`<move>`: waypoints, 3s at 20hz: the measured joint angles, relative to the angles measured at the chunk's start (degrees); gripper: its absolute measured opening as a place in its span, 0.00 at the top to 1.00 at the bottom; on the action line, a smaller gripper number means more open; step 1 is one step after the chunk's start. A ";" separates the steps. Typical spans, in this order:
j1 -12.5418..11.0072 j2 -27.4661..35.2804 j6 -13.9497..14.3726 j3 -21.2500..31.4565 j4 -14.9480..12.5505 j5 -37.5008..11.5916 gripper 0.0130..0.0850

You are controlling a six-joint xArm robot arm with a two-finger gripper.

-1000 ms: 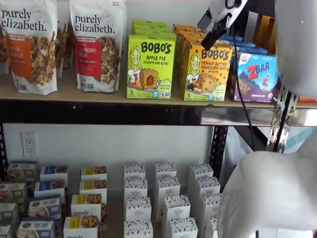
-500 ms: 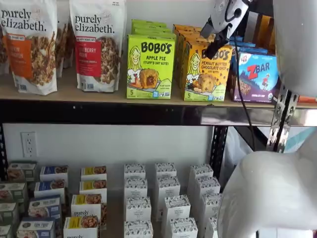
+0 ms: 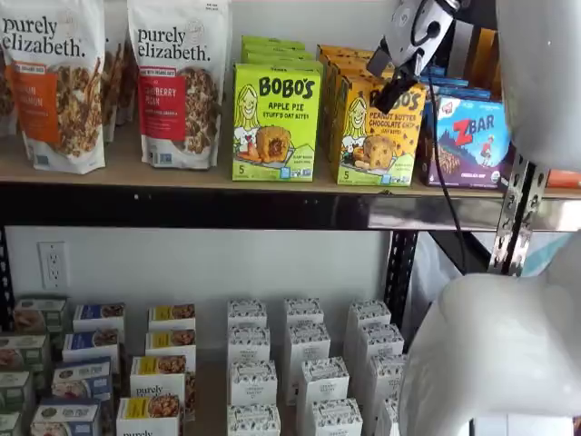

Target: Pick up the orange box on the top shelf, the fifth box from the left

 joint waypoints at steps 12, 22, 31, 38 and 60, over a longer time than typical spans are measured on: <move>2.49 4.56 2.37 -6.24 -5.79 5.11 0.00; 3.46 7.30 3.34 -10.20 -9.29 11.42 0.00; 3.95 7.71 3.78 -10.34 -9.43 12.48 0.00; 4.89 7.04 4.33 -8.84 -10.00 10.71 0.00; 6.21 7.19 4.91 -7.67 -12.57 8.53 0.11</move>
